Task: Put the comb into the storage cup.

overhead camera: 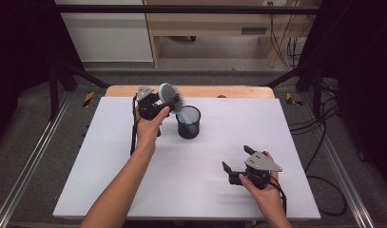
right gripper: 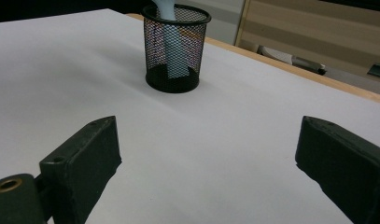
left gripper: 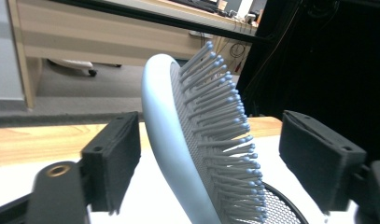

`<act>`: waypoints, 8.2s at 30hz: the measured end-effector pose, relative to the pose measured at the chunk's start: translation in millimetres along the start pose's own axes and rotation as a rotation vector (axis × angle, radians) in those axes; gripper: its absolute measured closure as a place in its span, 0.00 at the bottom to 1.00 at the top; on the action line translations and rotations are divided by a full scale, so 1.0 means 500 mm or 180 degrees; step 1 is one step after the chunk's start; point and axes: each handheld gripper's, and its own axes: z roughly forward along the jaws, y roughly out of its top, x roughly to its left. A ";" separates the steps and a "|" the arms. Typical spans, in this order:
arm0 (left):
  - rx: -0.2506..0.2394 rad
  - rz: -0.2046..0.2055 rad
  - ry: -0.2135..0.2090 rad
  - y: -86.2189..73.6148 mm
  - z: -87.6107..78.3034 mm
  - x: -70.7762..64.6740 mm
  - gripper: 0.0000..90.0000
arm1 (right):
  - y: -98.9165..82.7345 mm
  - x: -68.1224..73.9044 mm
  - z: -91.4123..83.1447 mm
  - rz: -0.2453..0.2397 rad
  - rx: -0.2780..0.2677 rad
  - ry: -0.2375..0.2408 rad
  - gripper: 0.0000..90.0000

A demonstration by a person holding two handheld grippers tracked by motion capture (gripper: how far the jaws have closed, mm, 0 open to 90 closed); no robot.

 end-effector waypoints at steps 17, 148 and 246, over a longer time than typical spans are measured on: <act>0.0038 0.0240 0.0066 0.002 -0.036 -0.003 0.05 | -0.004 0.001 0.004 -0.0029 0.0055 0.0008 0.08; -0.0305 0.0519 0.0391 0.074 -0.431 0.110 0.02 | 0.021 -0.014 -0.024 0.0035 -0.0164 -0.0015 0.04; -0.0298 0.0419 0.0377 -0.184 -0.493 0.151 0.01 | -0.054 -0.053 -0.067 0.0103 -0.0197 -0.0203 0.03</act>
